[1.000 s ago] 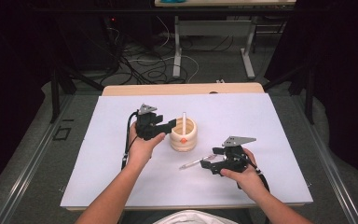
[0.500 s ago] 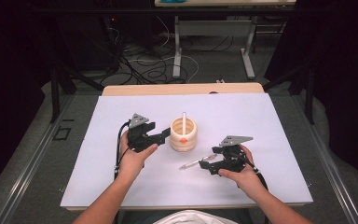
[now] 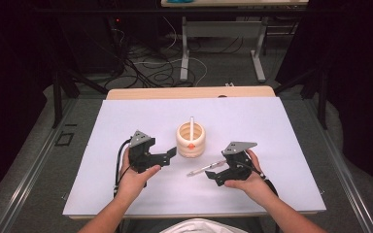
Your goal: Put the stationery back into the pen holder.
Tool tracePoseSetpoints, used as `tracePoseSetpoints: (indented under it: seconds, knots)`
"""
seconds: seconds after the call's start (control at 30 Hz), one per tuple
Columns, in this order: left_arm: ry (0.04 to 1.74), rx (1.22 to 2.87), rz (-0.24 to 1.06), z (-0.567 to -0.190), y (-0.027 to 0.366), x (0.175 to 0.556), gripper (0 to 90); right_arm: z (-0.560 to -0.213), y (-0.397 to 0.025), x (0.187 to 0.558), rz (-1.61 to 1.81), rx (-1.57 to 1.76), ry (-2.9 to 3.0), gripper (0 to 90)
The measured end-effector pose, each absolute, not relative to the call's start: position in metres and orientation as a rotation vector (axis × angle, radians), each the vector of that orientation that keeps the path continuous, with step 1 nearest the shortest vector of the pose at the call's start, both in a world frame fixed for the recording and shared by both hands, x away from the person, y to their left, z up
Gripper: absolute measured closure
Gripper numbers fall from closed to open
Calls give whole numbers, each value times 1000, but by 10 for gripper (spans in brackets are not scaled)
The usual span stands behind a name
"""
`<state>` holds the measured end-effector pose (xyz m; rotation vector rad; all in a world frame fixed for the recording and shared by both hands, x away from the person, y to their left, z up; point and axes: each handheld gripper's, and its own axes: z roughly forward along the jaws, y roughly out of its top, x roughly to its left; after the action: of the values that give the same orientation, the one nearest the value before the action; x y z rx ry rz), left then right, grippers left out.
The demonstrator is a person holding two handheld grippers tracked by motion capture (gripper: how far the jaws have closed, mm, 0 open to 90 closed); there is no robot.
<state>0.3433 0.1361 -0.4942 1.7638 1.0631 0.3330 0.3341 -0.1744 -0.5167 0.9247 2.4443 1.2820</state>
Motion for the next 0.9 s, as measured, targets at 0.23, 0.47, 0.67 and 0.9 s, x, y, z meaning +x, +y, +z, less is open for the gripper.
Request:
tracePoseSetpoints:
  seconds: [0.23,0.47,0.67,0.9]
  knots:
    - [1081,1736,354,-498,142,340,0,-507,-169,333,1177,737,2492,166]
    - [1089,1700,366,-495,150,341,0,-502,-156,331,1052,520,2539,338]
    - [1093,1689,373,-495,152,341,1,-499,-139,329,897,343,2568,403]
    - [1097,1691,371,-497,153,341,4,-495,-130,334,800,259,2594,422]
